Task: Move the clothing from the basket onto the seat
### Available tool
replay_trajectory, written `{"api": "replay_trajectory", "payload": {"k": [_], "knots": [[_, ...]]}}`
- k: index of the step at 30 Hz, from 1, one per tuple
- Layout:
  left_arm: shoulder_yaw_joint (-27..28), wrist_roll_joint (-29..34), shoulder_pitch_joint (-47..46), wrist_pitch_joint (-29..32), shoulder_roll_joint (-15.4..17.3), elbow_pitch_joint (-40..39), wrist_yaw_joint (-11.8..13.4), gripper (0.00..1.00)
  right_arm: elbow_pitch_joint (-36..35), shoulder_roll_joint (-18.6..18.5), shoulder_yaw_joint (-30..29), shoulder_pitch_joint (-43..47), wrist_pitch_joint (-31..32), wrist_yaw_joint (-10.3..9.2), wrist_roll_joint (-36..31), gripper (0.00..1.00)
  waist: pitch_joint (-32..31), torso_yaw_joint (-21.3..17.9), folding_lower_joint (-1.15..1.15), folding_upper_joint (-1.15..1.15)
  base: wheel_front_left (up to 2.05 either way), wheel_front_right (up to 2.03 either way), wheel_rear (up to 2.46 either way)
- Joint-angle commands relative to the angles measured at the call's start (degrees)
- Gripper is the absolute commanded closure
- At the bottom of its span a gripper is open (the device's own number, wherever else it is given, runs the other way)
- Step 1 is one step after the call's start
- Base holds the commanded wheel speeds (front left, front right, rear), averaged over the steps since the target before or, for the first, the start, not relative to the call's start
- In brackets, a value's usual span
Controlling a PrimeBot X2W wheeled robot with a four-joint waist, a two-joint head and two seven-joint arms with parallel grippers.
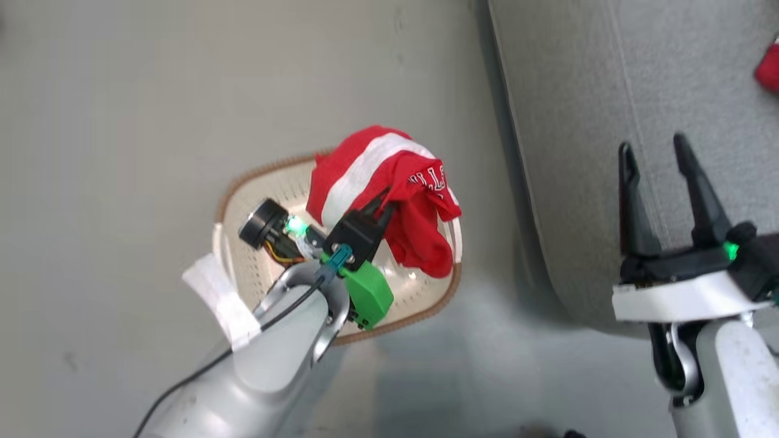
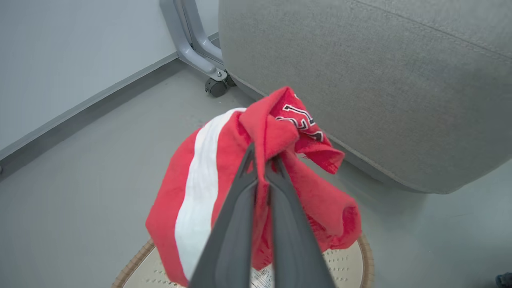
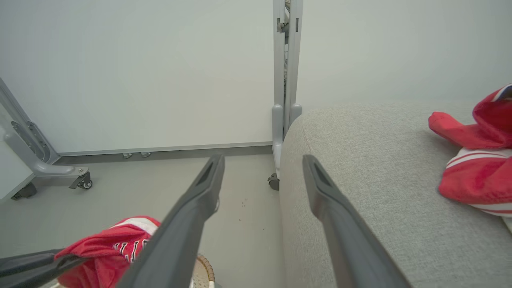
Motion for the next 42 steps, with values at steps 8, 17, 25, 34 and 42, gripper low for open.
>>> {"api": "replay_trajectory", "payload": {"k": [8,17,25,34,42], "knots": [[6.0,1.2,12.28,-0.03,0.57,-8.85,0.15,1.0,2.48,-0.6,2.63,8.01,-0.19,-0.04,0.85,0.0,-23.32,5.24,0.0,0.0,0.0,0.0,0.0],[11.2,2.79,21.95,-0.03,0.47,-16.27,0.17,1.0,3.36,-0.2,3.93,13.68,-0.19,-0.04,1.92,0.0,-30.75,4.89,0.0,0.0,0.0,0.0,0.0],[13.54,3.83,25.36,-0.04,-0.2,-20.07,-0.94,1.0,3.87,-1.32,8.07,15.83,-0.19,-0.03,1.77,0.0,-32.81,5.43,0.0,0.0,0.0,0.0,0.0],[12.23,6.77,21.86,-0.04,-1.08,-20.82,-0.9,1.0,4.21,-4.42,20.15,12.78,-0.19,-0.04,4.63,0.0,-32.19,6.36,0.0,0.0,0.0,0.0,0.0],[8.68,4.7,18.33,-0.03,-1.55,-22.26,-0.28,1.0,8.96,-6.07,29.38,9.62,-0.19,-0.04,7.15,0.0,-31.63,6.54,0.0,0.0,0.0,0.0,0.0]]}}
